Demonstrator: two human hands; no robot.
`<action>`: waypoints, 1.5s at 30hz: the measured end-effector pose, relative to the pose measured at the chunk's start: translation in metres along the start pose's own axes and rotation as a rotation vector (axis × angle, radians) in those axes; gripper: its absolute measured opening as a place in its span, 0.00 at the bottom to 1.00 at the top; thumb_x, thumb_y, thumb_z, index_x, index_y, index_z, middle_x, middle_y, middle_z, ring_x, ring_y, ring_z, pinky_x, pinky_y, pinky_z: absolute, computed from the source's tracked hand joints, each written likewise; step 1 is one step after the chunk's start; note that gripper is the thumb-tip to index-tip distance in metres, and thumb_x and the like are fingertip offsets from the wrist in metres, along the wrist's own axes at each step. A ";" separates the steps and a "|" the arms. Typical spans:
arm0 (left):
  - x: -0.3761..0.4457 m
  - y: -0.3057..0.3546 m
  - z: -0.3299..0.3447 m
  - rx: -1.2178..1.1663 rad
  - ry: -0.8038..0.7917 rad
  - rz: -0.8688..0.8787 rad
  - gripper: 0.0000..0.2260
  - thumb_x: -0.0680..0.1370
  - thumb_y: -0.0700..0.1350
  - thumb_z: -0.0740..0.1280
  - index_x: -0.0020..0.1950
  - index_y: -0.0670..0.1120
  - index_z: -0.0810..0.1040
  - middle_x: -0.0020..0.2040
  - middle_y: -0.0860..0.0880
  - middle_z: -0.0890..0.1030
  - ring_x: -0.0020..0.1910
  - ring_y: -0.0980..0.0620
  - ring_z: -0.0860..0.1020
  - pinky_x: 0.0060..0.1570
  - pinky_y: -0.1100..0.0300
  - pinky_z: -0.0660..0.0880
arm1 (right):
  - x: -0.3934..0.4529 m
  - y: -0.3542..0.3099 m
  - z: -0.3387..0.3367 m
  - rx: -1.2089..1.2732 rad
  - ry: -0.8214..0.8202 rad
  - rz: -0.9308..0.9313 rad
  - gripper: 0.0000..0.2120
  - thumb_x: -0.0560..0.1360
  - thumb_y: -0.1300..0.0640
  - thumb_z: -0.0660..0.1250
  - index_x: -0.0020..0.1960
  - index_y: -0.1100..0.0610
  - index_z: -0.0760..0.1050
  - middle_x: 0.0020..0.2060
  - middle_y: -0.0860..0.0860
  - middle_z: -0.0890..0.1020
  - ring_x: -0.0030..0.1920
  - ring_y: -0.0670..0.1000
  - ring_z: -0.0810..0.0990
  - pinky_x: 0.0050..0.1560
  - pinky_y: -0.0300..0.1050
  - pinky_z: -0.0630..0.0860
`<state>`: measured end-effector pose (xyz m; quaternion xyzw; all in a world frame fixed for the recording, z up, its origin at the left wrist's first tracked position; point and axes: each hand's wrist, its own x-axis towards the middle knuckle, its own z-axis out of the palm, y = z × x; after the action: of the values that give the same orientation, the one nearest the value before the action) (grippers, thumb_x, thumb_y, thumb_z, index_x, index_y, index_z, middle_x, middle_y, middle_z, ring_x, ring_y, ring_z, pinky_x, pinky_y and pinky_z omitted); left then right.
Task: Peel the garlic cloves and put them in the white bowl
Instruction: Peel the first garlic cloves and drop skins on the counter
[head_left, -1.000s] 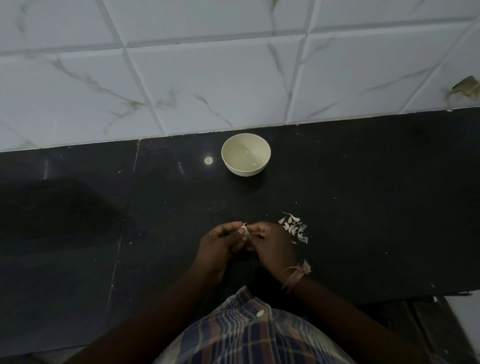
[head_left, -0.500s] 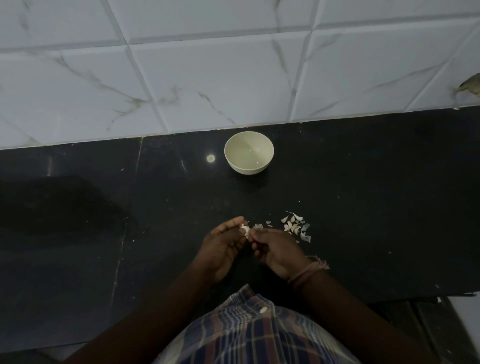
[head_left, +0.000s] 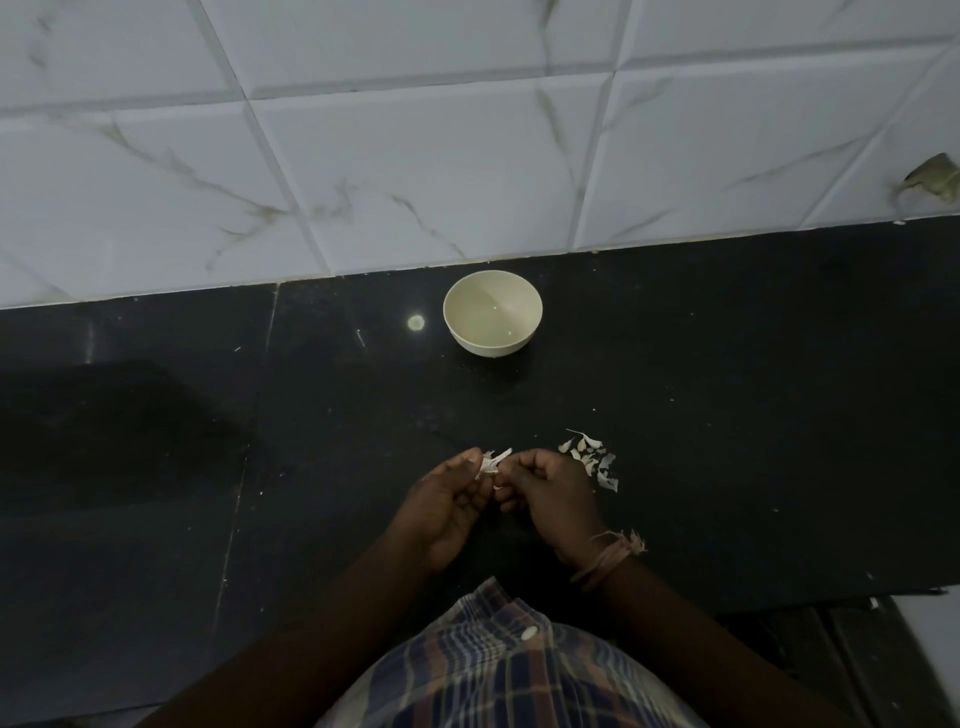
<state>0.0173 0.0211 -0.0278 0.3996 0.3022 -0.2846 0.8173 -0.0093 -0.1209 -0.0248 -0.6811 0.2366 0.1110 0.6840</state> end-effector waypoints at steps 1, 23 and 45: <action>0.000 0.000 0.001 -0.017 -0.006 -0.014 0.06 0.82 0.36 0.65 0.57 0.40 0.79 0.47 0.43 0.83 0.41 0.52 0.82 0.38 0.64 0.81 | 0.001 0.002 0.000 0.019 0.014 -0.001 0.04 0.79 0.64 0.68 0.47 0.62 0.81 0.38 0.59 0.86 0.36 0.53 0.83 0.38 0.45 0.80; -0.012 -0.002 0.003 0.260 -0.174 0.178 0.10 0.77 0.37 0.69 0.57 0.37 0.83 0.53 0.36 0.85 0.48 0.44 0.86 0.46 0.56 0.82 | 0.002 -0.010 0.006 -0.003 0.047 -0.045 0.05 0.79 0.59 0.70 0.49 0.60 0.84 0.37 0.55 0.85 0.32 0.46 0.80 0.31 0.38 0.75; -0.002 -0.006 -0.012 0.065 -0.046 0.110 0.11 0.84 0.38 0.61 0.60 0.38 0.81 0.55 0.40 0.85 0.48 0.52 0.84 0.45 0.63 0.81 | -0.001 -0.007 0.014 -0.177 0.001 -0.201 0.03 0.74 0.58 0.76 0.48 0.53 0.84 0.43 0.47 0.86 0.45 0.44 0.85 0.46 0.39 0.80</action>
<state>0.0081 0.0286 -0.0351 0.4354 0.2512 -0.2580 0.8251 -0.0048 -0.1075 -0.0190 -0.7591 0.1571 0.0621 0.6286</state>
